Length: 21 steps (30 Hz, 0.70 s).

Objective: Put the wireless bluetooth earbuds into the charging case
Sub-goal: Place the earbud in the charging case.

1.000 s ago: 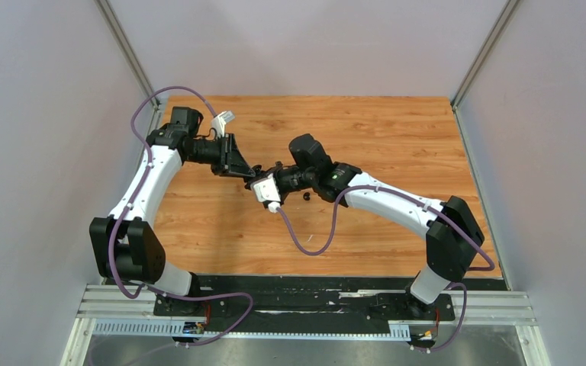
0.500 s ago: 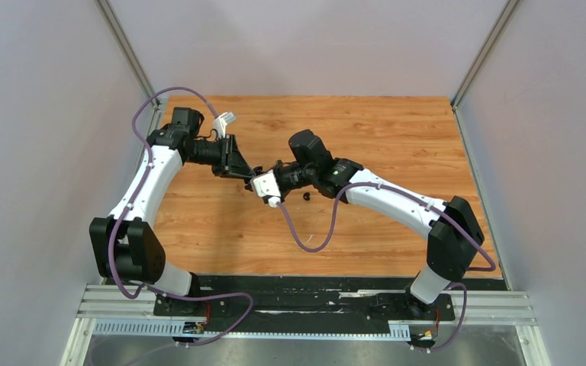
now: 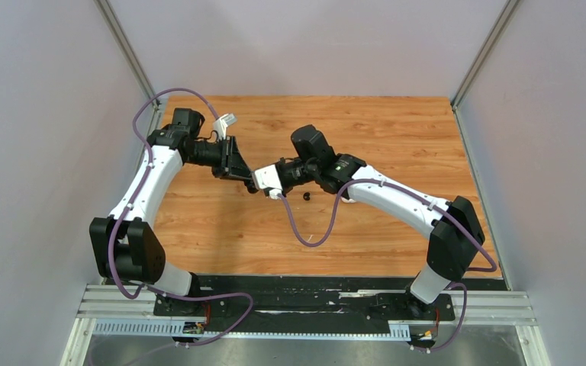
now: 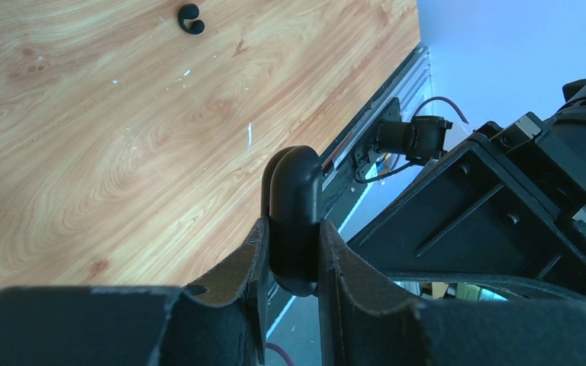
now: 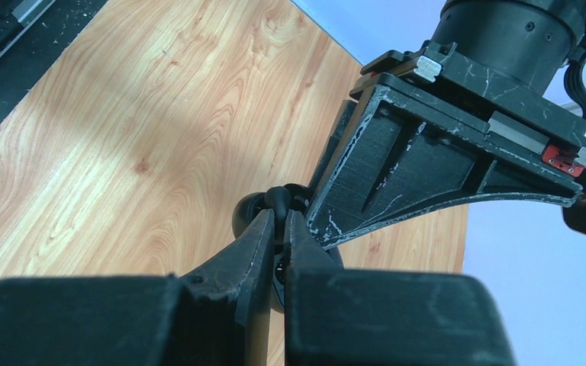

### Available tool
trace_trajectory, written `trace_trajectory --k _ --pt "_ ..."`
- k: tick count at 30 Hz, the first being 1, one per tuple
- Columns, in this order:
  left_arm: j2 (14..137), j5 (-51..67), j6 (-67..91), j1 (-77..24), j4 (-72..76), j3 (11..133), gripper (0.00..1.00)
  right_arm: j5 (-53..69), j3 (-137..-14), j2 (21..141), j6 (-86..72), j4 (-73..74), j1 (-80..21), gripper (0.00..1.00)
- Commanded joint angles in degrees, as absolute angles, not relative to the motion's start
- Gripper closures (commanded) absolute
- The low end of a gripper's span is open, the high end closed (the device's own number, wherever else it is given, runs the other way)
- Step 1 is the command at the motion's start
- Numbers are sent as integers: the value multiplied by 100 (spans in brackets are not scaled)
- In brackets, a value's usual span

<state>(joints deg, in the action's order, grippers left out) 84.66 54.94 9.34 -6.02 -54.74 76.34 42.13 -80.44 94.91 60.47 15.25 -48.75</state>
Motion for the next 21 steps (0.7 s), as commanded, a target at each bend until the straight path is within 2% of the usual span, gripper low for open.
trace_trajectory --k 1,12,21 --pt "8376 5558 722 -634 -5607 7854 100 4341 -8308 9306 6055 1709 -4784 100" --pt "8401 5502 651 -633 -5666 7843 100 4653 -8586 9297 5987 1802 -4737 100" --pt "8386 5542 621 -635 -5678 7838 100 4679 -8608 9374 6677 2242 -4737 100"
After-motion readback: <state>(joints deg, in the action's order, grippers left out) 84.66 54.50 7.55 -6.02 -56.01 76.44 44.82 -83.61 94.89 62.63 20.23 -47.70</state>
